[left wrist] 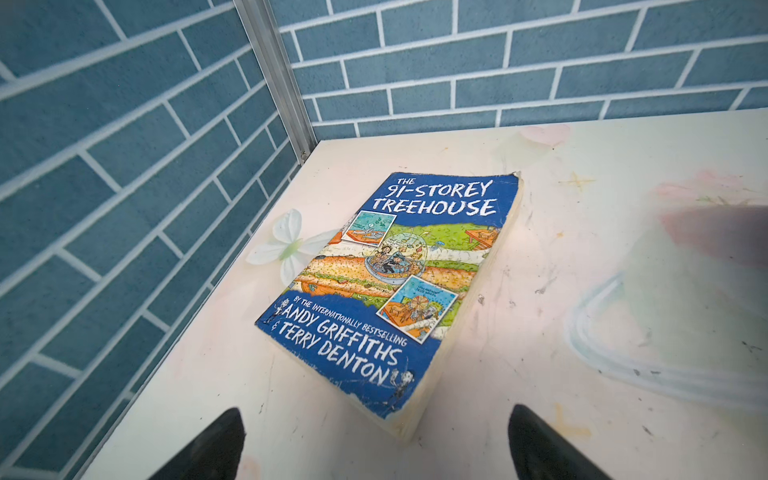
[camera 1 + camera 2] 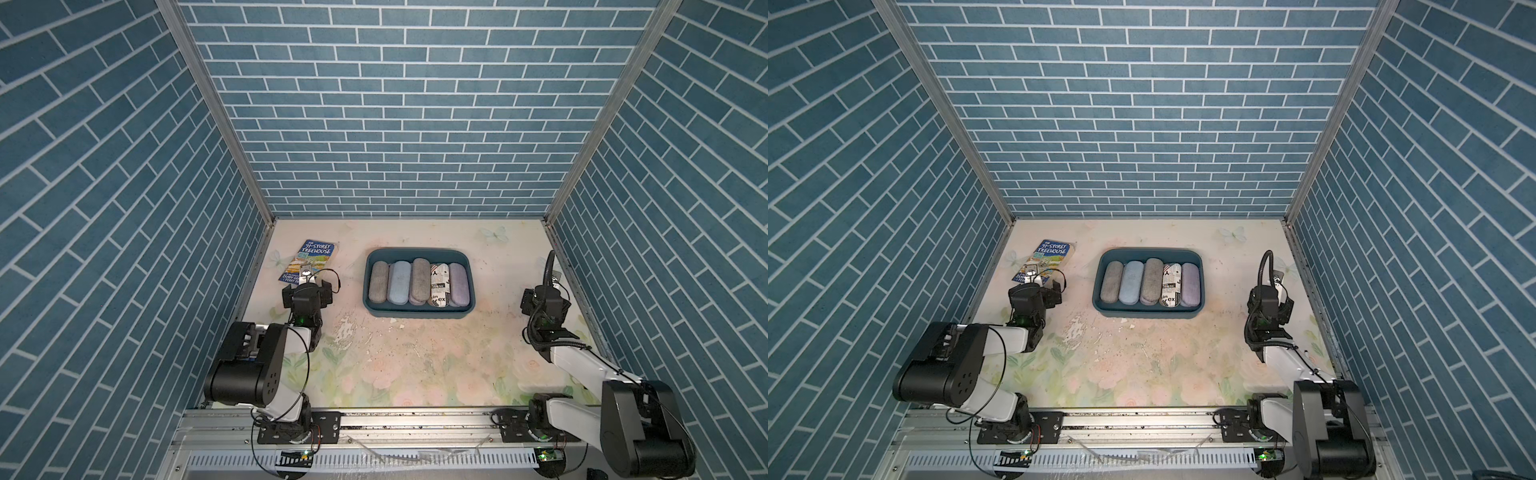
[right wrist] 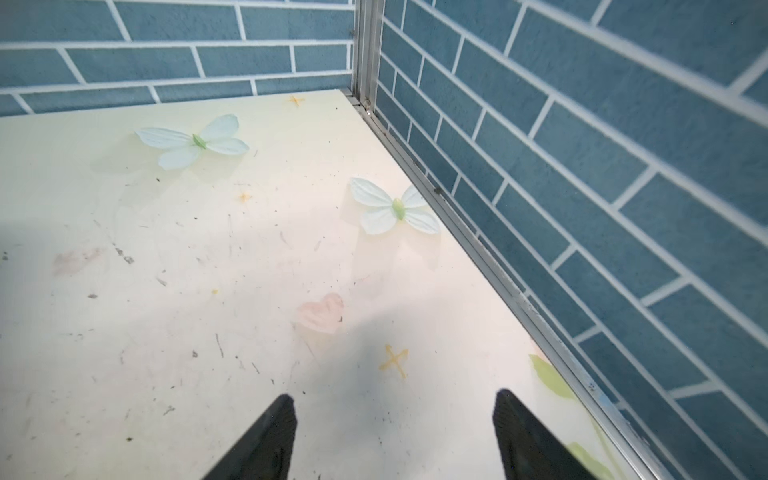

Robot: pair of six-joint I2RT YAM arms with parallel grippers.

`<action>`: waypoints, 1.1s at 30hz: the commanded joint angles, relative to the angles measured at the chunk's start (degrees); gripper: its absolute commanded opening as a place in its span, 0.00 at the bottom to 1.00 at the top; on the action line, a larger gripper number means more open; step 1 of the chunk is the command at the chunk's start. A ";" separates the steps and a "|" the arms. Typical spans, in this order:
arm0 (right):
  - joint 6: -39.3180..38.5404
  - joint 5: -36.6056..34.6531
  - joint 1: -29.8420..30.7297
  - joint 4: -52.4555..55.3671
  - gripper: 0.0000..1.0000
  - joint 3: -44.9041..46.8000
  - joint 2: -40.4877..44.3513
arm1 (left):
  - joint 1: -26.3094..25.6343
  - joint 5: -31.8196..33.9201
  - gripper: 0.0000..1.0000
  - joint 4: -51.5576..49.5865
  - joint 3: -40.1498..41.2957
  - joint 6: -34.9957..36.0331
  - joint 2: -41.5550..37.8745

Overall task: Put the glasses cases into the storage boxes
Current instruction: Reset both arms

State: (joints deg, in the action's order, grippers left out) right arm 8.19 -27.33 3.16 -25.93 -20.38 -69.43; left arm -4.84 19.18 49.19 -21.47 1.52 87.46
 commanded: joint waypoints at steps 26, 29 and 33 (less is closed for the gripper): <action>-3.18 15.52 -4.38 -25.68 0.99 -0.94 -18.75 | 0.36 -0.77 0.99 2.75 0.45 0.25 0.16; -3.09 15.47 -4.37 -25.75 0.99 -0.89 -18.73 | 0.36 -0.72 1.00 2.67 0.38 0.31 0.25; -3.17 15.37 -4.39 -25.75 0.99 -0.90 -18.73 | 0.36 -0.81 1.00 2.40 0.28 0.12 0.30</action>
State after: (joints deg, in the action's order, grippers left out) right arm 5.65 -12.16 -1.04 -50.17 -21.52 -88.27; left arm -4.84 18.74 51.29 -21.43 1.54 87.46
